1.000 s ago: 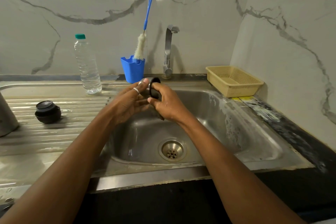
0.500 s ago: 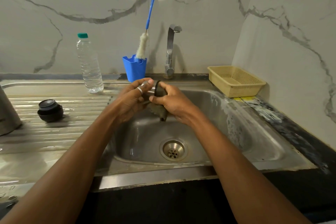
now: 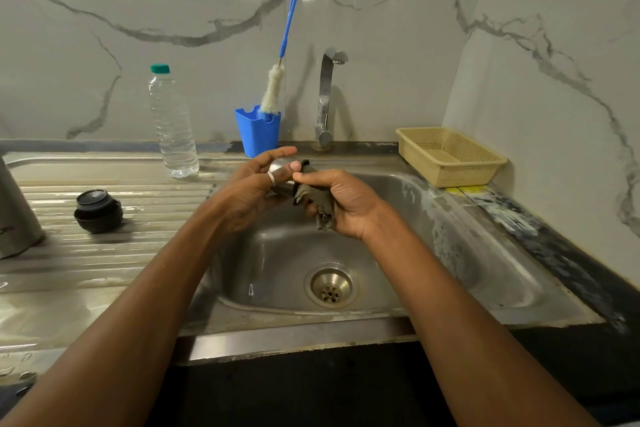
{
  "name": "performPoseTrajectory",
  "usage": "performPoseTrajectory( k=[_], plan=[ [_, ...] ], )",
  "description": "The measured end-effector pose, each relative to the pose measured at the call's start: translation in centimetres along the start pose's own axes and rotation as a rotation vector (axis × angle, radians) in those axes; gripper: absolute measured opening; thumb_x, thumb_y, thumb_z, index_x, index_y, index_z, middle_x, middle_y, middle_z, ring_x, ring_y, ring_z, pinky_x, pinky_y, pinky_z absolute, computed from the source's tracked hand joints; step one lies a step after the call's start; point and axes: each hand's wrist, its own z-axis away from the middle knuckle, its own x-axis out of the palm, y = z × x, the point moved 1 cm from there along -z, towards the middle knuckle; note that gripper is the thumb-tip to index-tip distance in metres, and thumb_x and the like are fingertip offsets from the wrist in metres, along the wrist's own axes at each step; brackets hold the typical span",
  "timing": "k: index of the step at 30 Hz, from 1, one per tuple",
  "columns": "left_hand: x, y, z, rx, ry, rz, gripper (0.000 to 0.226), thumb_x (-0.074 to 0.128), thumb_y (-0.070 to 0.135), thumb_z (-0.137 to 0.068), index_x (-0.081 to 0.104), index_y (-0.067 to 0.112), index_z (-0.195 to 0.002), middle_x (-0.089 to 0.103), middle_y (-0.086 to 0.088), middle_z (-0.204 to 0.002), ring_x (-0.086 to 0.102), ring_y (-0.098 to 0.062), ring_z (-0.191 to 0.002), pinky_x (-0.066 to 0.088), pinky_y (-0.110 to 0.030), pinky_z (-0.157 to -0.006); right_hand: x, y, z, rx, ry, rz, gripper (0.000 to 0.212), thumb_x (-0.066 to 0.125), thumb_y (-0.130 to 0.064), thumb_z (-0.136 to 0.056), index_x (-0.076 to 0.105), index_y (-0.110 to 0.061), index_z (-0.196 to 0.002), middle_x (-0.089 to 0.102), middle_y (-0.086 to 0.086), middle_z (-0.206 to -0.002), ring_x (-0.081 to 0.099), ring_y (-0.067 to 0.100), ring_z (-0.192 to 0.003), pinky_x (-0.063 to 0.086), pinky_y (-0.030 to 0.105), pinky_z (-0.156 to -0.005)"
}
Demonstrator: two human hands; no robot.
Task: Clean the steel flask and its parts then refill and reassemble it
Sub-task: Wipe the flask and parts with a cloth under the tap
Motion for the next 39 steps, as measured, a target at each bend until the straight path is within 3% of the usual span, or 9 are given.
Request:
performPoseTrajectory(
  k=[3, 10, 15, 21, 26, 28, 31, 34, 39],
  plan=[
    [0.3, 0.2, -0.2, 0.028, 0.006, 0.037, 0.06, 0.075, 0.027, -0.079, 0.058, 0.021, -0.137, 0.072, -0.001, -0.1, 0.071, -0.014, -0.089, 0.056, -0.031, -0.082, -0.4, -0.3, 0.0, -0.015, 0.042, -0.014, 0.012, 0.065, -0.01, -0.095, 0.07, -0.007, -0.105, 0.059, 0.002, -0.081, 0.053, 0.006, -0.061, 0.041, 0.015, -0.045],
    [-0.7, -0.3, -0.5, 0.029, 0.105, 0.059, 0.063, 0.078, 0.031, -0.077, 0.058, 0.014, -0.135, 0.07, -0.008, -0.115, 0.068, -0.025, -0.105, 0.056, -0.036, -0.087, -1.5, -0.7, -0.6, -0.007, 0.261, 0.004, 0.025, 0.077, -0.013, -0.087, 0.069, -0.005, -0.109, 0.065, 0.003, -0.073, 0.054, 0.006, -0.044, 0.039, 0.018, -0.038],
    [-0.8, -0.6, -0.5, 0.002, 0.172, 0.06, 0.056, 0.081, 0.035, -0.072, 0.063, 0.017, -0.121, 0.067, -0.01, -0.114, 0.066, -0.023, -0.102, 0.056, -0.034, -0.082, -2.2, -0.5, -1.4, -0.064, 0.408, -0.067, 0.021, 0.074, -0.015, -0.091, 0.069, -0.007, -0.109, 0.067, 0.006, -0.079, 0.058, 0.009, -0.052, 0.041, 0.019, -0.039],
    [-1.2, 0.6, 0.0, 0.024, 0.272, -0.083, 0.075, 0.09, 0.045, -0.065, 0.06, 0.017, -0.128, 0.073, -0.006, -0.103, 0.071, -0.019, -0.091, 0.06, -0.036, -0.082, -1.4, 0.0, -1.6, -0.145, 0.395, -0.017, 0.024, 0.07, -0.018, -0.096, 0.066, -0.017, -0.119, 0.075, 0.012, -0.104, 0.07, 0.021, -0.076, 0.059, 0.039, -0.076],
    [-2.2, 1.9, 2.0, 0.006, 0.331, -0.171, 0.082, 0.095, 0.04, -0.063, 0.054, 0.011, -0.127, 0.07, -0.016, -0.115, 0.073, -0.024, -0.098, 0.061, -0.035, -0.081, 1.6, 0.0, -1.3, -0.208, 0.338, 0.015, 0.016, 0.066, -0.028, -0.099, 0.065, -0.021, -0.114, 0.076, 0.013, -0.109, 0.072, 0.023, -0.089, 0.061, 0.039, -0.084],
    [-3.2, 2.9, 3.0, -0.001, 0.356, -0.248, 0.084, 0.099, 0.043, -0.056, 0.056, 0.017, -0.123, 0.07, -0.016, -0.116, 0.073, -0.023, -0.097, 0.061, -0.034, -0.079, 2.8, 0.3, -1.4, -0.213, 0.338, -0.008, 0.025, 0.065, -0.03, -0.1, 0.065, -0.015, -0.12, 0.075, 0.015, -0.111, 0.072, 0.024, -0.09, 0.06, 0.042, -0.086],
    [-5.3, 4.8, 4.5, -0.005, 0.398, -0.472, 0.095, 0.096, 0.06, -0.035, 0.062, 0.028, -0.118, 0.07, -0.01, -0.116, 0.07, -0.025, -0.106, 0.059, -0.045, -0.093, 4.4, 0.9, -1.2, -0.195, 0.354, -0.043, 0.035, 0.061, -0.032, -0.102, 0.063, -0.007, -0.126, 0.074, 0.013, -0.099, 0.071, 0.02, -0.076, 0.06, 0.032, -0.066],
    [-7.5, 6.8, 5.8, 0.011, 0.405, -0.75, 0.101, 0.085, 0.064, -0.029, 0.067, 0.022, -0.119, 0.069, -0.006, -0.117, 0.066, -0.025, -0.11, 0.054, -0.047, -0.099, 5.4, 1.4, -1.1, -0.187, 0.377, -0.115, 0.034, 0.059, -0.031, -0.103, 0.063, -0.005, -0.125, 0.072, 0.011, -0.092, 0.069, 0.017, -0.068, 0.057, 0.027, -0.057],
    [-10.1, 8.8, 8.0, -0.091, 0.358, -1.02, 0.065, 0.073, 0.043, -0.043, 0.064, 0.02, -0.103, 0.065, -0.01, -0.116, 0.06, -0.032, -0.111, 0.052, -0.045, -0.097, 5.6, 2.5, -1.5, -0.18, 0.409, -0.117, 0.039, 0.06, -0.033, -0.103, 0.064, -0.005, -0.129, 0.074, 0.009, -0.088, 0.07, 0.016, -0.063, 0.057, 0.025, -0.056]
  ],
)
